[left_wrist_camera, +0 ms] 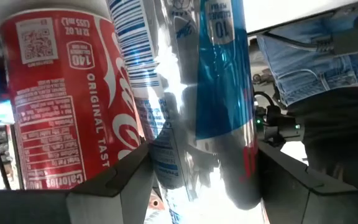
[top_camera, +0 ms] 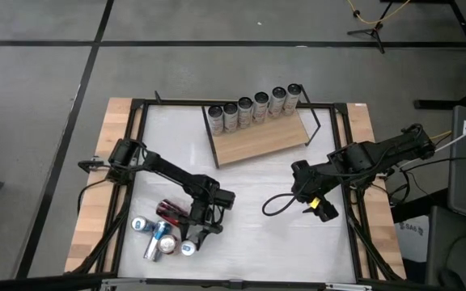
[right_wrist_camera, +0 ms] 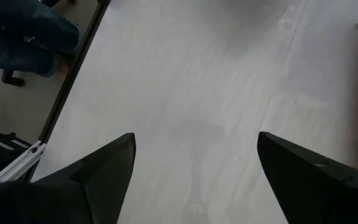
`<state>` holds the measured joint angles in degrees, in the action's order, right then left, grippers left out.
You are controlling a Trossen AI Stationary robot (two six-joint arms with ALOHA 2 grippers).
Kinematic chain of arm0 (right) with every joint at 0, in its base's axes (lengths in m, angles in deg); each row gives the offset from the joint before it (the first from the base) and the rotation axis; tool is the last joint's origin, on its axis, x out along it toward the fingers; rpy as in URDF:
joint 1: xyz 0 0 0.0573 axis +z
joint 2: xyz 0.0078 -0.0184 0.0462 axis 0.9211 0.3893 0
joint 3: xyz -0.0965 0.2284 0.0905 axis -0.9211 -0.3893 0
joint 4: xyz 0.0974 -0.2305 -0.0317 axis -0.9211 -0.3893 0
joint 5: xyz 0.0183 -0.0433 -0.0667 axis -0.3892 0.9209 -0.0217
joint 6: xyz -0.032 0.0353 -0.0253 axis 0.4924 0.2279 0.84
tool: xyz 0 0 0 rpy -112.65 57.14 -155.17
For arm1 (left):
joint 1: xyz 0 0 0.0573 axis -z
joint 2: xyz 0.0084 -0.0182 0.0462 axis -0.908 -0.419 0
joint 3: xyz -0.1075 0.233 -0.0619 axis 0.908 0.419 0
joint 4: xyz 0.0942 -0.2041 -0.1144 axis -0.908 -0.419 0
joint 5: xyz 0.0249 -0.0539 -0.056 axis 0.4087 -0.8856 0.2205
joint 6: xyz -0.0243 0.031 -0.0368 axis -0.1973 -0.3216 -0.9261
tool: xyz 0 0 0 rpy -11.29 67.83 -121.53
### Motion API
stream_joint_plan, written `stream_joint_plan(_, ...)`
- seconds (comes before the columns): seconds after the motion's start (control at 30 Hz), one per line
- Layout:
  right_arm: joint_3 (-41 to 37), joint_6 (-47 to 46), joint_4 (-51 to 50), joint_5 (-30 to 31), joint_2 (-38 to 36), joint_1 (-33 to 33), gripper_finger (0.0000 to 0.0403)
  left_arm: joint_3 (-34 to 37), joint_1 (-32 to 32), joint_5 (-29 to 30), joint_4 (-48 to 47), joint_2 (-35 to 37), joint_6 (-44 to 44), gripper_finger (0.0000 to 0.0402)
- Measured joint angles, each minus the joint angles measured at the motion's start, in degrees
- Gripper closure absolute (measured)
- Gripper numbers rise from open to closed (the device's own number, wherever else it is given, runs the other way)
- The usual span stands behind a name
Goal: Place canned beverage on shelf
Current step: Adjust the blue soda can
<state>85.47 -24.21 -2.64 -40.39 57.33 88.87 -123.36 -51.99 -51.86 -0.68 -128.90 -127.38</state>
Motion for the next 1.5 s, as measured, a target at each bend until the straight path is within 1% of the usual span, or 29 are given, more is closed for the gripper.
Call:
stream_joint_plan(0.37,0.0,0.0,0.1,0.0,0.0,0.0,0.0072,0.6,-0.1,-0.2,1.0,0.0,0.0,0.0174)
stream_joint_plan(0.67,0.0,0.0,0.1,0.0,0.0,0.0,0.0072,0.6,-1.3,0.1,0.9,0.0,-0.9,0.0133)
stream_joint_plan(0.8,0.0,0.0,0.1,0.0,0.0,0.0,0.0072,0.7,-2.2,0.9,0.8,0.0,-0.9,0.0121)
stream_joint_plan(1.07,0.0,0.0,0.1,0.0,0.0,0.0,0.0072,0.7,-3.6,3.5,0.8,0.0,-1.0,0.0121)
stream_joint_plan(1.5,0.0,0.0,0.1,0.0,0.0,0.0,0.0072,0.7,-7.5,3.4,0.9,0.0,0.9,0.0121)
